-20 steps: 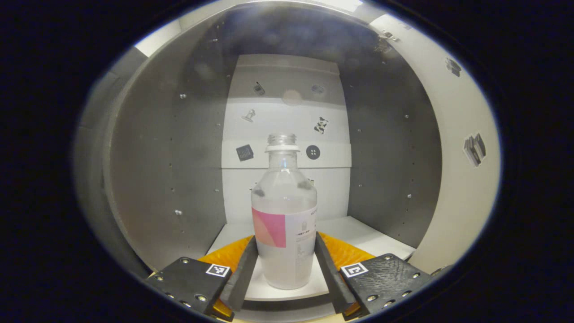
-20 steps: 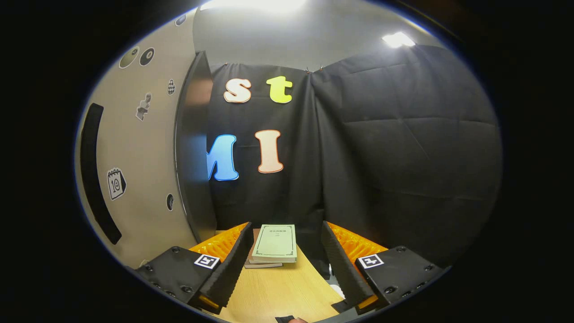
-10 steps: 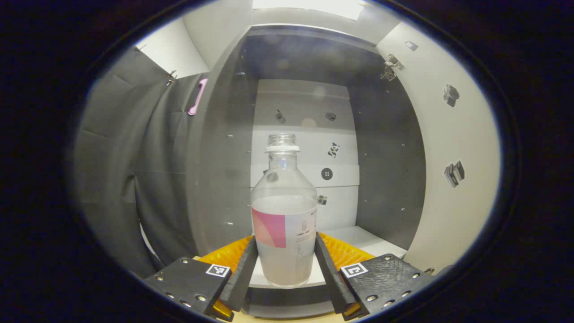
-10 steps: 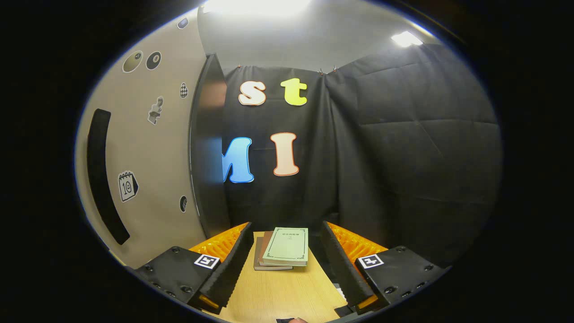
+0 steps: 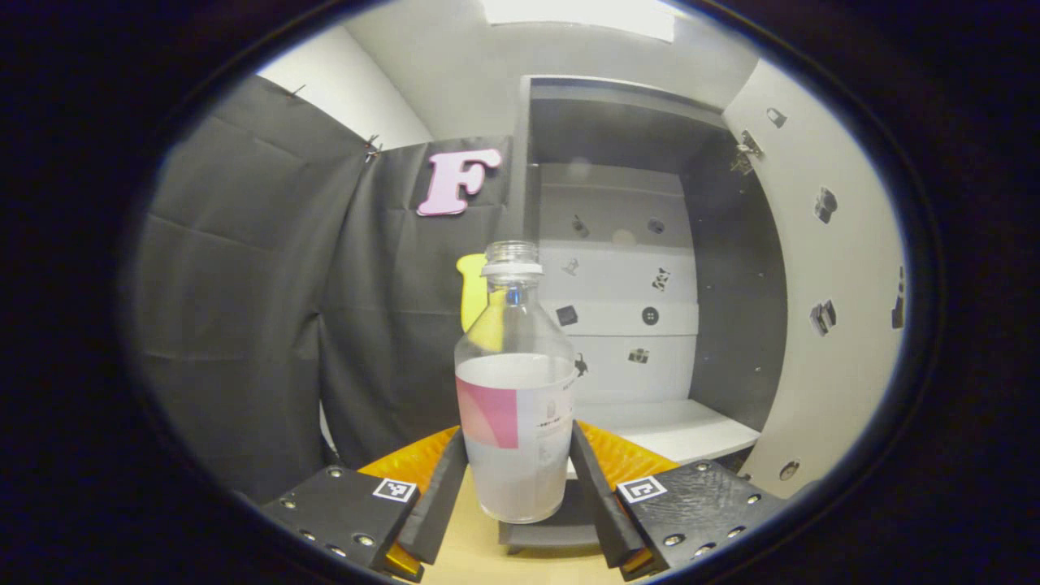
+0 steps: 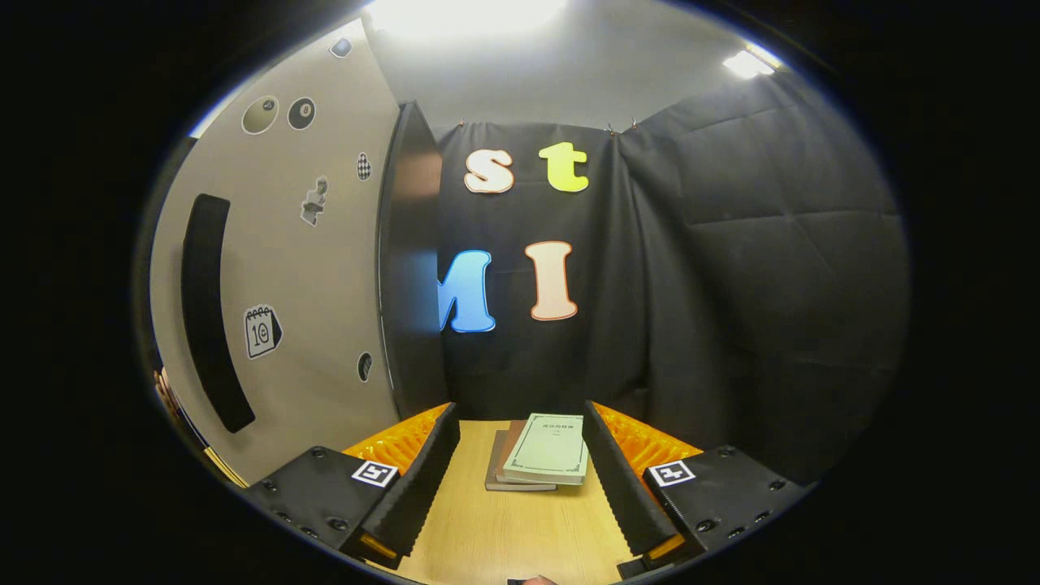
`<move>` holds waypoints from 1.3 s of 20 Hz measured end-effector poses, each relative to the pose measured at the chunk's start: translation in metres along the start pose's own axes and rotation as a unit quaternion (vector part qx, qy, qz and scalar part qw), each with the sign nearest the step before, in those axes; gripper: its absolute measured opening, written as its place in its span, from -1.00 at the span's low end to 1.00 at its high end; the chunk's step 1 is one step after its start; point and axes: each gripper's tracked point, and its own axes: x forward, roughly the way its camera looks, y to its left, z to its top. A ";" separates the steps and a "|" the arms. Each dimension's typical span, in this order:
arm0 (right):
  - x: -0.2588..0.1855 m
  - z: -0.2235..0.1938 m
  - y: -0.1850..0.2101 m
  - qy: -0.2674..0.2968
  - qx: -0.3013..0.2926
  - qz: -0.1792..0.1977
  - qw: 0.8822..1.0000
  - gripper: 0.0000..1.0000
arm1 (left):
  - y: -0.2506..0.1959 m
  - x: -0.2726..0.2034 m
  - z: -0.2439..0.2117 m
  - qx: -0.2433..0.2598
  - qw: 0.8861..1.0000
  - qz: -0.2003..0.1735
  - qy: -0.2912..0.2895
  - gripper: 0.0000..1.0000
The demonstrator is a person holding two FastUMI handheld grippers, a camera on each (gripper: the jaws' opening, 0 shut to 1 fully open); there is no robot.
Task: Open the cabinet door with the right hand, grasp the bottle in the cabinet with the left hand and place it on the coaster, then close the cabinet door with the right hand.
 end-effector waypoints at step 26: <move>-0.013 -0.036 -0.013 0.016 0.005 -0.004 1.000 0.86 | 0.088 -0.113 -0.207 -0.020 0.995 0.064 0.076 0.45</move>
